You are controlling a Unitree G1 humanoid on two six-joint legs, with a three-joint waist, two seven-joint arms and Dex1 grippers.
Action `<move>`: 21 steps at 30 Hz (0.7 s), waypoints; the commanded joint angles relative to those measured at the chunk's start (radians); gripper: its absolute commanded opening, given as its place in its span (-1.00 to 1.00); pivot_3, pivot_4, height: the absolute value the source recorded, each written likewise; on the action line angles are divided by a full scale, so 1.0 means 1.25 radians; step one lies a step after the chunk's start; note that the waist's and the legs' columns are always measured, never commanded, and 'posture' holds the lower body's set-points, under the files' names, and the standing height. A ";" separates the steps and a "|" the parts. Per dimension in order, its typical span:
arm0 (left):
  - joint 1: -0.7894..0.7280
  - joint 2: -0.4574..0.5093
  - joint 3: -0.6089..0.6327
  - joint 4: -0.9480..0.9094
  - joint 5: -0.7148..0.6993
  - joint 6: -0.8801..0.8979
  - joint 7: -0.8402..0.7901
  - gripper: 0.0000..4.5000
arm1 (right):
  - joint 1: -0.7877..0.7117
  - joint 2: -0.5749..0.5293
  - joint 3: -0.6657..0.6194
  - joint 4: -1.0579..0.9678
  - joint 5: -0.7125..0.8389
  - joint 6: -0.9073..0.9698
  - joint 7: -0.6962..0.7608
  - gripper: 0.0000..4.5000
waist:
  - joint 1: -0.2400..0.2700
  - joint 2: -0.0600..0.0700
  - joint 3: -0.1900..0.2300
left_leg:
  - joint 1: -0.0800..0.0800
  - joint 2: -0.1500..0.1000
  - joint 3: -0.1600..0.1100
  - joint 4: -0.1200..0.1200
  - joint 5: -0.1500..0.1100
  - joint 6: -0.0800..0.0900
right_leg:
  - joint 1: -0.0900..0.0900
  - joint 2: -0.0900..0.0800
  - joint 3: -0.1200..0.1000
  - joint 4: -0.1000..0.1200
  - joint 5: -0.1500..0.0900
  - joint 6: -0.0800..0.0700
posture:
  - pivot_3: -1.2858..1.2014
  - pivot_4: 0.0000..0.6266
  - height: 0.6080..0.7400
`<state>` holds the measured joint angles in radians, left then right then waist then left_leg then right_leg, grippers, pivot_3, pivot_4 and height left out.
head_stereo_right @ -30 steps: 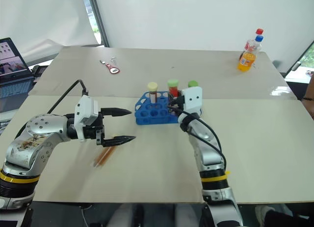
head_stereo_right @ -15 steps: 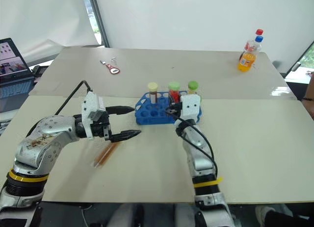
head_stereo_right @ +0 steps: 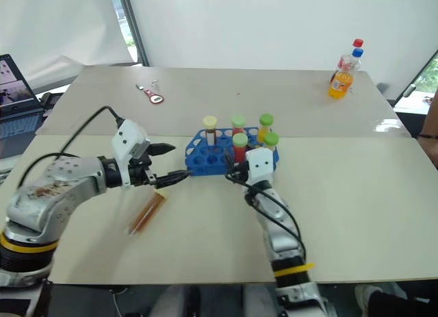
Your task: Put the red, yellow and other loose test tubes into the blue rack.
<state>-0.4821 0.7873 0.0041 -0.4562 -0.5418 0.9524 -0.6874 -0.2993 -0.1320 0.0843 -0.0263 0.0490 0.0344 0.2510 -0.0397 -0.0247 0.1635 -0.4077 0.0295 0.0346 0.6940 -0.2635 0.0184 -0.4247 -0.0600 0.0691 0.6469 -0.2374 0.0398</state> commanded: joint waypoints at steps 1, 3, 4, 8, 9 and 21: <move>0.000 0.060 0.035 -0.074 -0.045 0.124 0.005 1.00 | 0.020 -0.099 -0.018 -0.137 0.022 0.116 0.085 0.48 | 0.000 0.000 0.000 | 0.000 0.000 0.000 0.000 0.000 0.000 | 0.000 0.000 0.000 0.000 0.000 0.000 | 0.03 -0.52 1.00; 0.025 0.105 0.034 -0.088 -0.061 0.188 -0.005 1.00 | 0.039 -0.175 -0.034 -0.187 0.064 0.164 0.160 0.48 | -0.001 0.000 0.000 | 0.000 0.000 0.000 0.000 0.000 0.000 | 0.000 0.000 0.000 0.000 0.000 0.000 | 0.03 -0.52 1.00; 0.036 0.122 0.035 -0.083 -0.070 0.207 -0.012 1.00 | 0.045 -0.212 -0.038 -0.213 0.091 0.187 0.204 0.48 | -0.001 0.000 0.000 | 0.001 0.000 0.000 0.000 0.000 0.000 | 0.000 0.000 0.000 -0.002 0.000 0.000 | 0.03 -0.52 1.00; 0.043 0.170 0.023 -0.077 -0.108 0.303 -0.029 1.00 | 0.050 -0.345 -0.054 -0.320 0.222 0.295 0.368 0.48 | 0.000 -0.001 0.001 | 0.002 0.001 0.000 0.000 0.000 0.000 | 0.000 0.002 0.000 -0.003 -0.001 -0.001 | 0.03 -0.52 1.00; 0.043 0.178 0.010 -0.075 -0.108 0.316 -0.030 1.00 | 0.047 -0.370 -0.055 -0.345 0.253 0.320 0.401 0.48 | 0.000 -0.001 0.001 | 0.002 0.001 0.000 0.000 0.000 0.000 | 0.000 0.002 0.000 -0.003 -0.001 -0.001 | 0.03 -0.52 1.00; -0.105 0.043 -0.186 0.112 0.004 0.369 0.078 1.00 | -0.008 -0.484 -0.010 -0.474 0.379 0.469 0.519 0.48 | 0.029 -0.003 0.002 | 0.001 0.000 0.001 0.002 0.000 0.000 | 0.001 0.002 0.000 -0.004 -0.001 -0.001 | 0.03 -0.52 1.00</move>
<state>-0.5879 0.8492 -0.2205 -0.3281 -0.5562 1.4044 -0.6028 -0.3000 -0.7226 0.0950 -0.5795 0.4950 0.6099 0.8923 -0.0038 -0.0285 0.1657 -0.4068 0.0292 0.0353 0.6965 -0.2634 0.0185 -0.4232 -0.0582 0.0690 0.6418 -0.2389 0.0385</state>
